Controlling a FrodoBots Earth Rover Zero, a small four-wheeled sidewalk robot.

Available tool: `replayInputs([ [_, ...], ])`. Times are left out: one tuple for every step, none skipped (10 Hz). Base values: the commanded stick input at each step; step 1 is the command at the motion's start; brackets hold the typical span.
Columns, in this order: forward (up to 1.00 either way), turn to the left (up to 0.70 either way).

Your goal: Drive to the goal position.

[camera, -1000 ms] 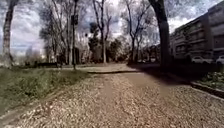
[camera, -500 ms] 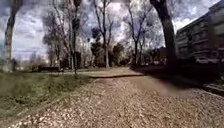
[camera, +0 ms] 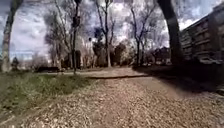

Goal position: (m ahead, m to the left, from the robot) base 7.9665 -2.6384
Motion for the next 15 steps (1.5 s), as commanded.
replayInputs([
  [0.7,0.0],
  [0.7,0.0],
  [0.7,0.0],
  [0.7,0.0],
  [0.7,0.0],
  [0.7,0.0],
  [0.7,0.0],
  [0.7,0.0],
  [0.7,0.0],
  [0.7,0.0],
  [0.7,0.0],
  [0.7,-0.12],
  [0.7,-0.34],
  [0.7,-0.35],
  [0.7,-0.35],
])
